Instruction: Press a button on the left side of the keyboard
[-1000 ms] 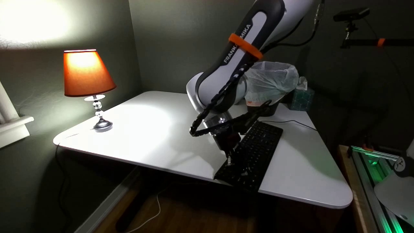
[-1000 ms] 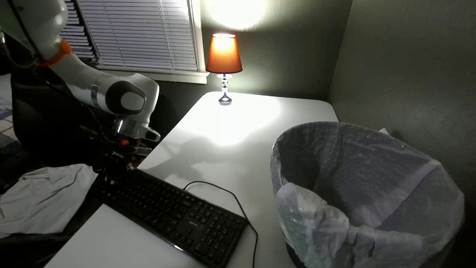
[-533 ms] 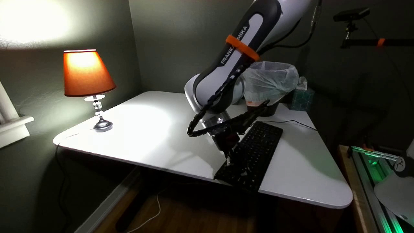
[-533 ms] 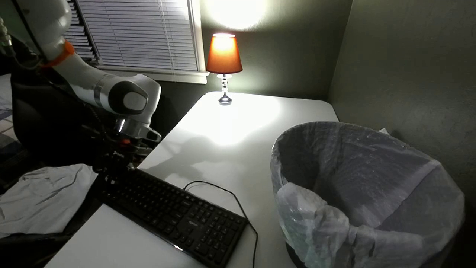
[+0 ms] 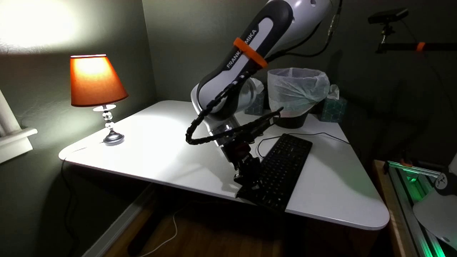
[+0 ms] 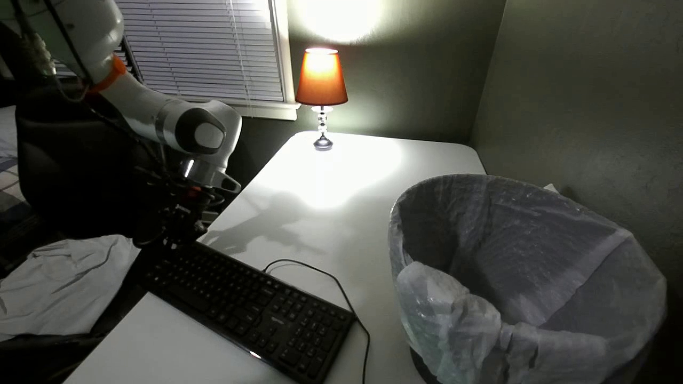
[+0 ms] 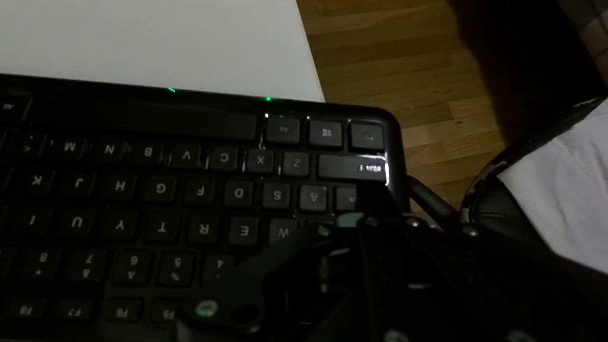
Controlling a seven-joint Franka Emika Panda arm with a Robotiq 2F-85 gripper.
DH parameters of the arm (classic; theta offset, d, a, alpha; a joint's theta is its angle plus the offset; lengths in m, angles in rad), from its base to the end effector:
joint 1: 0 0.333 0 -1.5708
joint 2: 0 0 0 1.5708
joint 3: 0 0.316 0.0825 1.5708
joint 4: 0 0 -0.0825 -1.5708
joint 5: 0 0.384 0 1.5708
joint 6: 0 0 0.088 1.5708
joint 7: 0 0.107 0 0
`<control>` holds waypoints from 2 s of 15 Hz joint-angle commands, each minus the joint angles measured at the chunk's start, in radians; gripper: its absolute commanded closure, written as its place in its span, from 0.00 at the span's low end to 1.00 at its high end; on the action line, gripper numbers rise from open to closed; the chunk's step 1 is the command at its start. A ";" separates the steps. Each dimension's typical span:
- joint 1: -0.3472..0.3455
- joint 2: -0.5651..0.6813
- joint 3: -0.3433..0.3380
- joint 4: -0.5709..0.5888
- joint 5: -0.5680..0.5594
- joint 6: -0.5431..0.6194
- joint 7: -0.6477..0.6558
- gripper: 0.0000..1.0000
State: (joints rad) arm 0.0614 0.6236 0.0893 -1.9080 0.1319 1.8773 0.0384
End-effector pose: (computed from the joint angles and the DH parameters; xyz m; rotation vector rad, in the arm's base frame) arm 0.5371 0.0927 0.1376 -2.8747 -0.0441 0.9934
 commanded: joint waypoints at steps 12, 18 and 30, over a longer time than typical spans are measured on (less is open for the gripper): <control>0.084 -0.030 -0.015 0.114 -0.050 -0.068 0.100 0.29; 0.118 -0.092 -0.028 0.108 -0.129 -0.085 0.198 0.00; 0.163 -0.454 0.000 -0.254 -0.232 -0.077 0.329 0.00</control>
State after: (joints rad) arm 0.2027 0.3452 0.0795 -1.9664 -0.0656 1.7979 0.3154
